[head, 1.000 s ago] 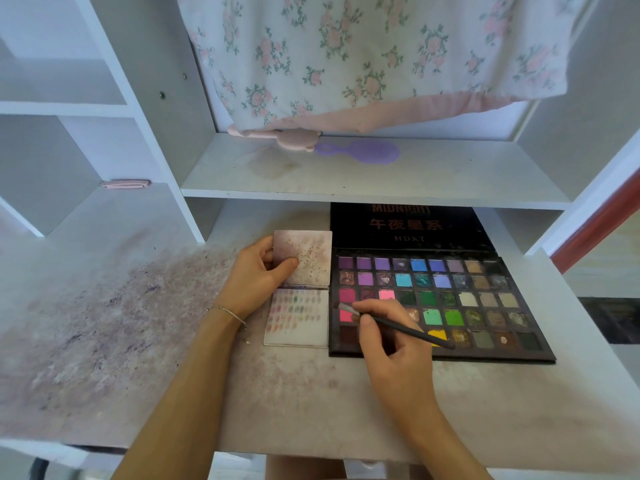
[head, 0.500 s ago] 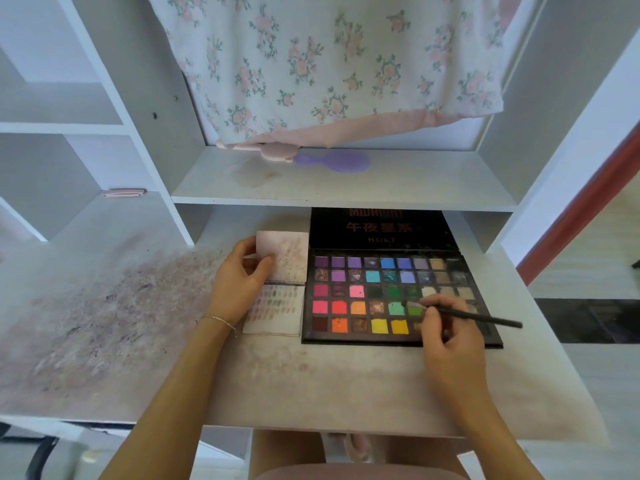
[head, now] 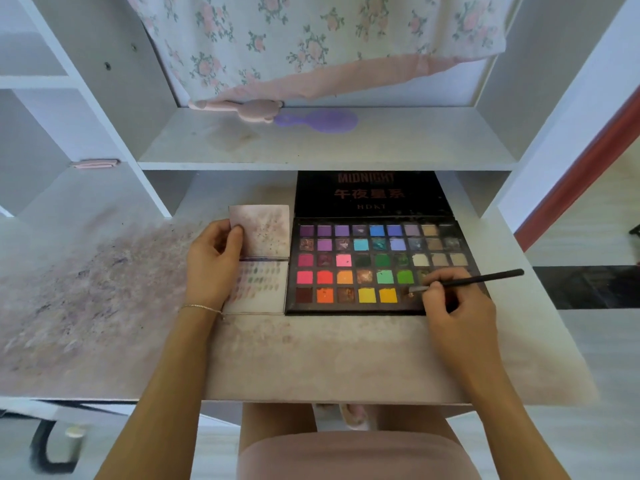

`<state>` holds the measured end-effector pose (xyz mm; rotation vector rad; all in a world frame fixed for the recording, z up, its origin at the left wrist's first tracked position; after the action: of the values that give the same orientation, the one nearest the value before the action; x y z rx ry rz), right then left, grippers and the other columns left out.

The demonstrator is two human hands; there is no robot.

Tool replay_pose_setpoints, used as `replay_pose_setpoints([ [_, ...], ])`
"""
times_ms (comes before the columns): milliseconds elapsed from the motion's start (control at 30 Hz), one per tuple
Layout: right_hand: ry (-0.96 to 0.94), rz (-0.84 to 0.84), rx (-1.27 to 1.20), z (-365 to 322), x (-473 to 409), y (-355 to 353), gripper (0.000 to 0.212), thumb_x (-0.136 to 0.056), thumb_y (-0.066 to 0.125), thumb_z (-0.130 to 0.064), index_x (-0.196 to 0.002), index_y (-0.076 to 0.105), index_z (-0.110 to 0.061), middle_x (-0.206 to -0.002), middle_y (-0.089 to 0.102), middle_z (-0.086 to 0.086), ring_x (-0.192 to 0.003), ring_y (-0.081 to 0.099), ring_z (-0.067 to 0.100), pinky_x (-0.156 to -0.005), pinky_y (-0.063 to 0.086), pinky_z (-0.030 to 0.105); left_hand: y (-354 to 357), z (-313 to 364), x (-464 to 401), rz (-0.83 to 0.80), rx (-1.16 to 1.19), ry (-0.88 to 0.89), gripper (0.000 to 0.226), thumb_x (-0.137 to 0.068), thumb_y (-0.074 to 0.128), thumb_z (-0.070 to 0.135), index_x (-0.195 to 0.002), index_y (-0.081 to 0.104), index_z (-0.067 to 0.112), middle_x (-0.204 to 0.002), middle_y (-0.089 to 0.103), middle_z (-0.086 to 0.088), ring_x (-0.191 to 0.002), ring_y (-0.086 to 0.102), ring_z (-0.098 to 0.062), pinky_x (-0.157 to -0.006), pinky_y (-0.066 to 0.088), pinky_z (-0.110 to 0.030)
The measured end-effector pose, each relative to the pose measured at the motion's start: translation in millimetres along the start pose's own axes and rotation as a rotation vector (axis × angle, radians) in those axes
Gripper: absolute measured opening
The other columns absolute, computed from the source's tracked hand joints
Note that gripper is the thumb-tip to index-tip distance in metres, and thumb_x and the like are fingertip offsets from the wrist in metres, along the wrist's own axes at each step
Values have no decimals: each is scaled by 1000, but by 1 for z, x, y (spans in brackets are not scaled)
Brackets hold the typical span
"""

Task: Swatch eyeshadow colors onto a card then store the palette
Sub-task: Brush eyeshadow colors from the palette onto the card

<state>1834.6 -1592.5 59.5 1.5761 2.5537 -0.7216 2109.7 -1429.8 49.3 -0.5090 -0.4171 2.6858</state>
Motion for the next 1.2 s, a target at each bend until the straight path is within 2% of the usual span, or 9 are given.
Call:
replay_pose_setpoints([
  [400,31,-44,23,3,-1,3,33,-83,51,0,-72,48,-30,-69,56,-8,-70,54,-13,-56,41,1,1,-5,-1,-8,60,-24,10,-92,51,12,-95,59,17,-82,61,12,-73,58,-3,-63,45,-4],
  [533,22,20,-23,-1,0,-2,28,-83,51,-4,-72,49,-29,-70,57,-9,-73,55,-13,-56,43,2,0,-5,0,-2,69,-26,11,-91,51,13,-97,60,16,-83,61,13,-75,59,-2,-65,47,-8],
  [667,7,19,-73,-4,1,-2,22,-82,49,-10,-75,50,-31,-71,58,-8,-73,59,-6,-55,48,9,-2,-5,-1,16,124,-35,11,-91,53,11,-95,61,17,-82,62,12,-68,61,7,-63,47,-5],
  [767,6,-22,-92,-7,2,8,32,-87,51,0,-78,50,-31,-71,58,-6,-67,59,4,-56,49,19,-3,-6,-1,22,142,-46,11,-90,54,11,-96,62,16,-81,63,12,-69,61,3,-64,49,-6],
  [867,-39,-96,-152,-22,6,28,33,-86,53,1,-81,51,-31,-70,59,-5,-68,59,10,-56,49,19,-2,-7,0,9,136,-61,11,-90,55,13,-96,62,20,-83,64,13,-72,62,0,-64,50,-7],
  [967,-112,-189,-176,-43,12,58,23,-85,53,-9,-80,50,-31,-80,58,-4,-67,57,9,-54,46,15,-2,-6,0,-3,152,-62,14,-89,55,13,-92,63,24,-83,65,13,-70,63,6,-63,49,-7],
  [1033,-112,-243,-173,-51,15,79,16,-81,54,-16,-78,50,-32,-70,56,-4,-65,55,6,-53,43,11,-2,-5,1,-4,173,-64,16,-89,55,11,-92,63,24,-84,65,13,-71,63,5,-64,49,-7],
  [1100,-104,-287,-163,-55,19,98,19,-82,56,-16,-78,50,-33,-65,54,-11,-65,54,3,-55,40,9,-2,-4,2,-2,176,-58,16,-89,55,9,-95,63,22,-85,65,12,-74,63,4,-65,48,-7],
  [1200,-134,-334,-123,-61,23,120,21,-85,57,-11,-81,52,-32,-75,55,-13,-72,54,4,-62,44,13,-2,-1,3,-8,181,-42,18,-89,55,7,-93,63,23,-84,65,13,-73,62,8,-65,47,-6],
])
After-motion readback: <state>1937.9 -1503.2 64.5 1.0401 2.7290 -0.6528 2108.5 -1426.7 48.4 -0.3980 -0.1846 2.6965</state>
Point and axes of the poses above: each hand's wrist, its own x-axis away from the middle knuckle, its own y-axis out of the palm, z = x × y, the point moved 7 cm from there along -x, towards the middle knuckle
